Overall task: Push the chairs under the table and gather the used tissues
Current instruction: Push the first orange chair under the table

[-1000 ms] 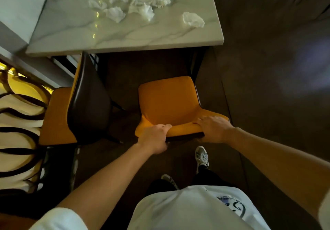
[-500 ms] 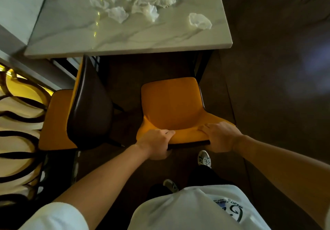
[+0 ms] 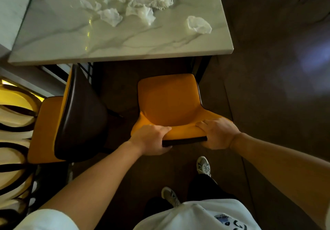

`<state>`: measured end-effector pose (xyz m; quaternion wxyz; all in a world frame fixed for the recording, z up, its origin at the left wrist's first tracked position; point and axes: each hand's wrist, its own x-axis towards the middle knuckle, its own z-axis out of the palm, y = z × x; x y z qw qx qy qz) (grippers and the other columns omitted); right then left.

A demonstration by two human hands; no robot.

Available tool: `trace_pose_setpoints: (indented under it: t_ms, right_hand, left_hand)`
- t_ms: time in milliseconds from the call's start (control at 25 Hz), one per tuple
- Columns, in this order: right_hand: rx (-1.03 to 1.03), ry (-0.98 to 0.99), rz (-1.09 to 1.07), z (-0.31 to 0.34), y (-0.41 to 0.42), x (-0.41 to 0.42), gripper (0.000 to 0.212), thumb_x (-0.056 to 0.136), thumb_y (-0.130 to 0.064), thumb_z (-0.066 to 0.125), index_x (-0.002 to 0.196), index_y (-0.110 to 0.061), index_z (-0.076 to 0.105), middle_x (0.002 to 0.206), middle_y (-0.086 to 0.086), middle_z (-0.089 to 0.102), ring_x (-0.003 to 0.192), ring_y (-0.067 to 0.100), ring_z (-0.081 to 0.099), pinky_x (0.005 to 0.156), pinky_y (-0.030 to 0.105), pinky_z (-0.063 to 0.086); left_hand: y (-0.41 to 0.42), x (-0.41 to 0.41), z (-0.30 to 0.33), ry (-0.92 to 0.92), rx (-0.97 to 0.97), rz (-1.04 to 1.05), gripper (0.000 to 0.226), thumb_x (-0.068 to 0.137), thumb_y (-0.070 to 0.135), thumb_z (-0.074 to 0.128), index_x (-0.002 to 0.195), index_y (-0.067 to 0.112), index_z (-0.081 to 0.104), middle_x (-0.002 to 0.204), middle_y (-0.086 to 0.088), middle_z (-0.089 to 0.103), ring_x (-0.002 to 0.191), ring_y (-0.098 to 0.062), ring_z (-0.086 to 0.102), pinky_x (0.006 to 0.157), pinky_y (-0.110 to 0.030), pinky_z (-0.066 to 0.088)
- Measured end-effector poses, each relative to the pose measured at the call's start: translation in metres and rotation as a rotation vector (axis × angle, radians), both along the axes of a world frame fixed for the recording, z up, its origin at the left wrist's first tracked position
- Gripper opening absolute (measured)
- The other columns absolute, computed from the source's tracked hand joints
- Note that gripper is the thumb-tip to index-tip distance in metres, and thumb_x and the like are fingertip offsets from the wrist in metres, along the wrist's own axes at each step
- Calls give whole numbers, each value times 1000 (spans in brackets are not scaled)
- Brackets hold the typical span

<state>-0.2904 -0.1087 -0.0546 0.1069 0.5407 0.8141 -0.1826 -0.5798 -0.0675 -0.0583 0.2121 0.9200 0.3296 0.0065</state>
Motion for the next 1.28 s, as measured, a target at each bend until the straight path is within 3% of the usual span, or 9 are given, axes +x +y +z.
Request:
trace_pose_setpoints:
  t_ms: [360, 640, 880, 1280]
  right_hand:
    - [44, 16, 9, -7, 43, 7, 63, 84, -68, 51, 135, -30, 49, 108, -8, 66, 90, 13, 64, 81, 36, 54]
    - [47, 27, -1, -7, 75, 15, 75, 76, -75, 28, 132, -30, 52, 106, -8, 67, 90, 13, 65, 81, 36, 54]
    - [56, 63, 27, -2, 105, 25, 53, 89, -63, 57, 130, -30, 54, 106, -8, 66, 90, 11, 63, 80, 31, 51]
    - [111, 100, 30, -9, 155, 40, 59, 82, -73, 37, 118, -30, 57, 100, -9, 66, 83, 11, 64, 77, 35, 56]
  left_hand:
    - [50, 3, -7, -27, 37, -29, 69, 91, 55, 65, 141, 8, 56, 125, -6, 70, 104, -22, 70, 82, -33, 59]
    - [84, 10, -13, -74, 53, -38, 66, 91, 56, 65, 138, 10, 58, 120, -4, 72, 99, -20, 71, 79, -35, 60]
    - [111, 20, -15, -105, 48, -30, 62, 92, 54, 64, 137, 12, 58, 114, -3, 73, 92, -18, 71, 76, -36, 61]
    - [158, 33, -21, -77, 89, -18, 66, 90, 64, 50, 137, 18, 57, 113, 2, 72, 89, -13, 70, 72, -34, 61]
